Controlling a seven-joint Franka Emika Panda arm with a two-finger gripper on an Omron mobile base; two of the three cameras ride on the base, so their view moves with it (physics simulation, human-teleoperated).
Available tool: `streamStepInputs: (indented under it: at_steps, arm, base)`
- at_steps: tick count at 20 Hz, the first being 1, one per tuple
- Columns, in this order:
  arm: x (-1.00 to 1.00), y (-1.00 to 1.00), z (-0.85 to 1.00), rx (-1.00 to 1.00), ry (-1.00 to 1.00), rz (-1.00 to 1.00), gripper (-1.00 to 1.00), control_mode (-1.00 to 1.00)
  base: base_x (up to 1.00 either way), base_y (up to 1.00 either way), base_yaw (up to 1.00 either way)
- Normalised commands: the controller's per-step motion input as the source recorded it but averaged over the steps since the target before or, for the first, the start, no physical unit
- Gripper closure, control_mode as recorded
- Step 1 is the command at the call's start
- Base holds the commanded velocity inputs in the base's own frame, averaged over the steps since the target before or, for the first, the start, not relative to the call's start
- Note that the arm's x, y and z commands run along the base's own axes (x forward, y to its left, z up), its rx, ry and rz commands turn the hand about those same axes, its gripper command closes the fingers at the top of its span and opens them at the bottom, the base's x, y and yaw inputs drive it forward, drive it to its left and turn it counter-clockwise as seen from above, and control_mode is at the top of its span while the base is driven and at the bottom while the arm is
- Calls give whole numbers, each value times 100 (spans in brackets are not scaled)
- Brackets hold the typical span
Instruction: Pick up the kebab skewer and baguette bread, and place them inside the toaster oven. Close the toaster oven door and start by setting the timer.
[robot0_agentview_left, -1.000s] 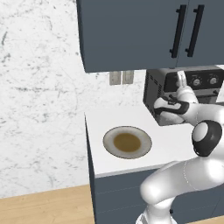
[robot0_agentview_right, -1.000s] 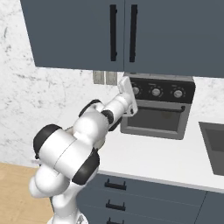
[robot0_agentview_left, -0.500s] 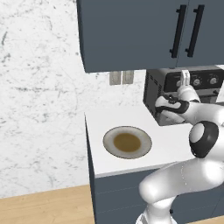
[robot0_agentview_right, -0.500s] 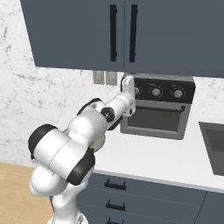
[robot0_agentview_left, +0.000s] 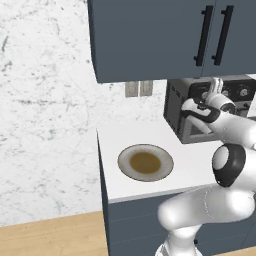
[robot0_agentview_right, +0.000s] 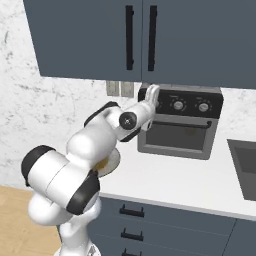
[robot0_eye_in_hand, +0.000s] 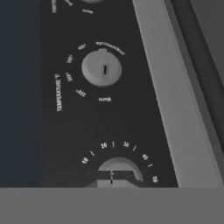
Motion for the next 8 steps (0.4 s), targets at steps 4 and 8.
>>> streamStepInputs:
  at_steps: [4, 8]
  arm:
    - [0, -34, -27, 26, 13, 0, 100, -100]
    - [0, -30, -38, 25, 13, 0, 100, -100]
  base:
    - [0, 0, 0]
    - [0, 0, 0]
